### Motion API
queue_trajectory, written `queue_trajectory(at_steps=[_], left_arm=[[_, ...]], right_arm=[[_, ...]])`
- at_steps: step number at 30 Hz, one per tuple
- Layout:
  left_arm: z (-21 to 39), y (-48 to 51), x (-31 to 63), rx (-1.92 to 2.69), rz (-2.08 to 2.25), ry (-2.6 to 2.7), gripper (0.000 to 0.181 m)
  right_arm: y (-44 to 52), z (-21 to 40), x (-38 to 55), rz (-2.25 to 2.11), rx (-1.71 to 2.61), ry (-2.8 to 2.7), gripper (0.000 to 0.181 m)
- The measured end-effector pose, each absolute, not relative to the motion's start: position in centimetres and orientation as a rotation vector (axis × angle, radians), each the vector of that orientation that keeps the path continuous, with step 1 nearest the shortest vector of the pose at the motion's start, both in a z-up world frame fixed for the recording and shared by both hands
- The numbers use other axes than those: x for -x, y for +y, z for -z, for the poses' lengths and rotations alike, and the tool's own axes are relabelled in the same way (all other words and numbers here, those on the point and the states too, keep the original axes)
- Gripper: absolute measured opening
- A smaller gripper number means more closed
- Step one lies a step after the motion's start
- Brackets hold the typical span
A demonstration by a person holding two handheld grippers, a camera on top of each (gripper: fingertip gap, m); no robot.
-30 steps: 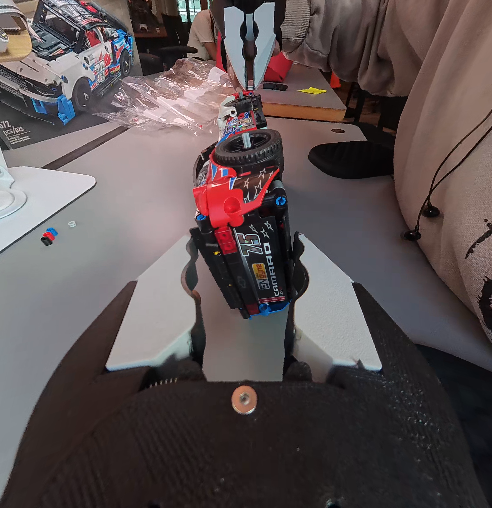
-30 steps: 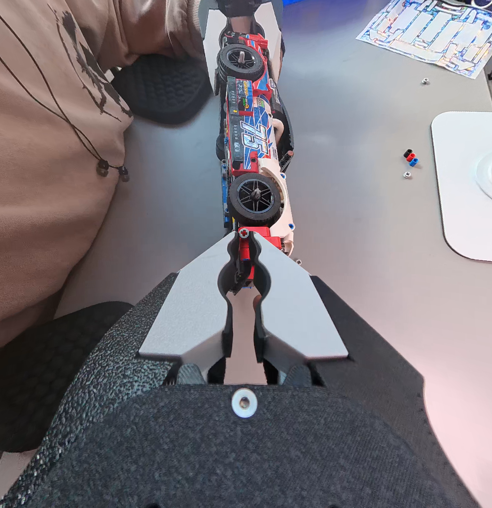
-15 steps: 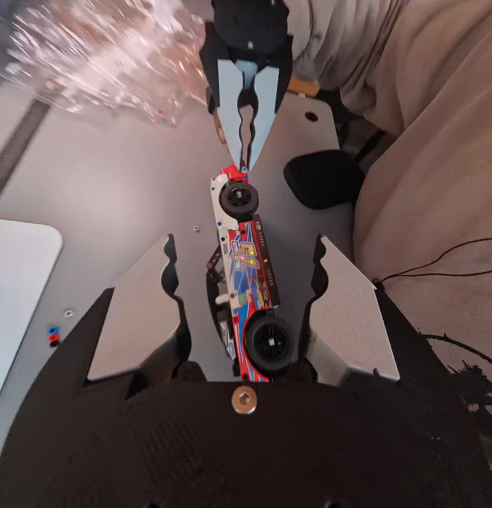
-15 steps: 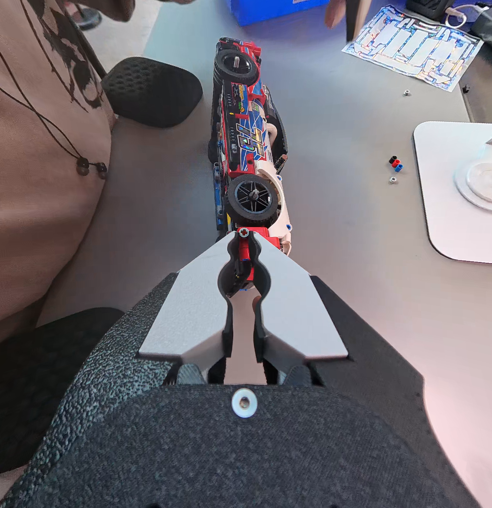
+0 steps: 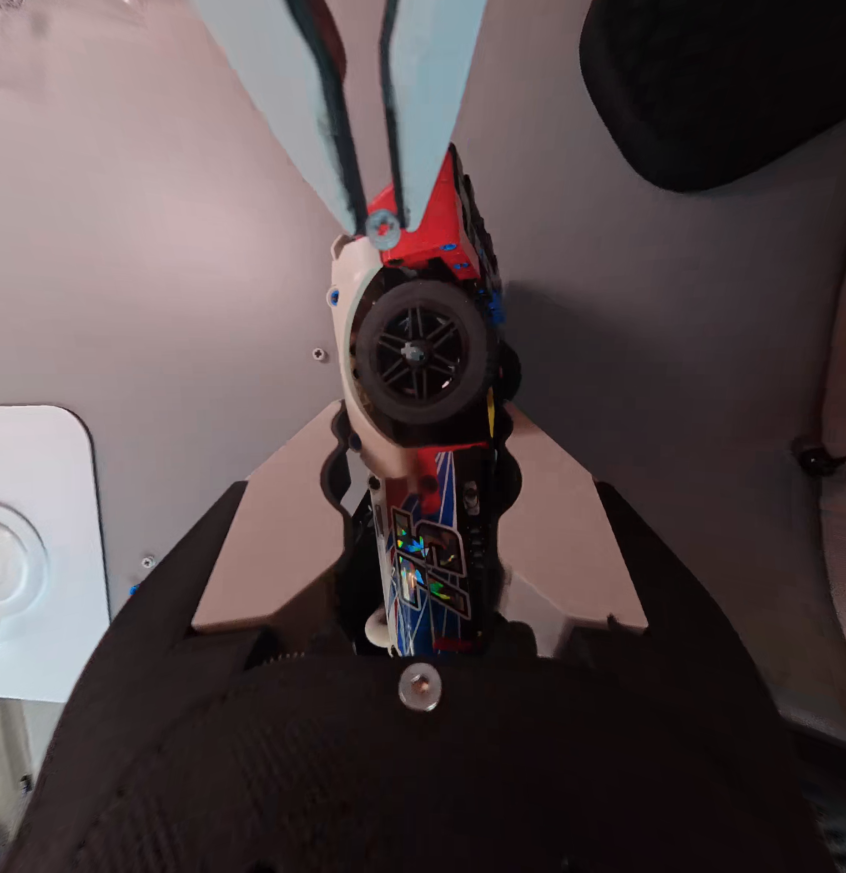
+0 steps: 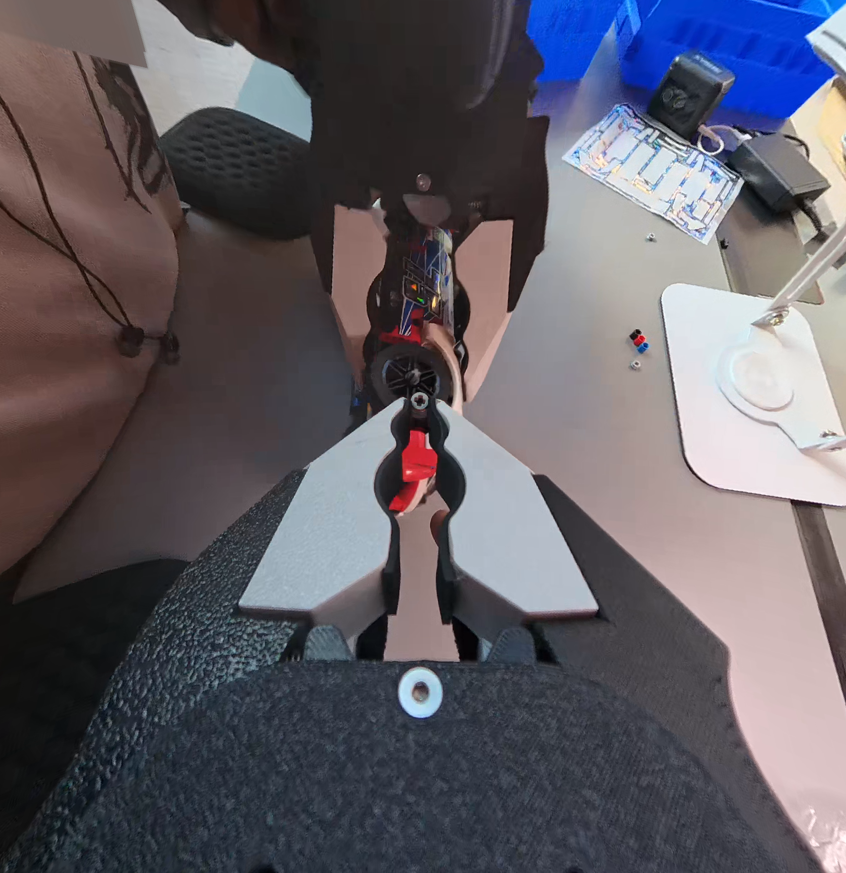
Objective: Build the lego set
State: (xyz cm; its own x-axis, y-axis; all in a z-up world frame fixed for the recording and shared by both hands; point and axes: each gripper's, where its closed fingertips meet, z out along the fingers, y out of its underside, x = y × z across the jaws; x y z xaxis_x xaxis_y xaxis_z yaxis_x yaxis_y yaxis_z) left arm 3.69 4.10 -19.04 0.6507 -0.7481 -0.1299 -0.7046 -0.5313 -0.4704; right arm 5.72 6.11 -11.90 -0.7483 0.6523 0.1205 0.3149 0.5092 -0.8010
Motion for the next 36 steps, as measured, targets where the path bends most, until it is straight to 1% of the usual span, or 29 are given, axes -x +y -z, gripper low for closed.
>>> queue_trajectory(at_steps=[3, 12, 16, 26, 31, 33, 34, 35, 36], left_arm=[[18.6, 3.5, -4.3, 2.266, -0.03, 1.216, 0.057], [18.1, 0.9, -6.4, 2.039, -0.207, 1.42, 0.058], [18.0, 0.5, -6.7, 2.0, -0.26, 1.439, 0.058], [18.0, -0.3, -7.1, 1.969, -0.265, 1.467, 0.058], [17.5, -1.3, -7.0, 2.024, -0.158, 1.452, 0.055], [16.7, -1.8, -6.2, 2.074, -0.071, 1.393, 0.065], [16.7, -2.4, -5.6, 2.121, -0.007, 1.375, 0.067], [17.1, -3.3, -5.1, 2.189, 0.056, 1.371, 0.076], [17.5, -3.7, -4.3, 2.236, 0.051, 1.37, 0.076]], right_arm=[[4.7, 11.9, -6.0, -1.052, 0.697, -2.423, 0.004], [0.1, 12.8, -7.4, -1.213, 0.517, -2.679, 0.004], [-0.6, 13.5, -8.0, -1.177, 0.421, -2.736, 0.004], [-2.0, 13.1, -8.6, -1.225, 0.297, -2.767, 0.004], [-2.6, 13.3, -8.8, -1.206, 0.245, -2.781, 0.004], [-2.1, 14.2, -8.7, -1.103, 0.229, -2.798, 0.002], [-2.3, 14.1, -8.7, -1.126, 0.228, -2.785, 0.0], [-2.4, 14.1, -8.7, -1.136, 0.232, -2.781, 0.0], [-2.5, 14.1, -8.9, -1.138, 0.226, -2.782, 0.0]])
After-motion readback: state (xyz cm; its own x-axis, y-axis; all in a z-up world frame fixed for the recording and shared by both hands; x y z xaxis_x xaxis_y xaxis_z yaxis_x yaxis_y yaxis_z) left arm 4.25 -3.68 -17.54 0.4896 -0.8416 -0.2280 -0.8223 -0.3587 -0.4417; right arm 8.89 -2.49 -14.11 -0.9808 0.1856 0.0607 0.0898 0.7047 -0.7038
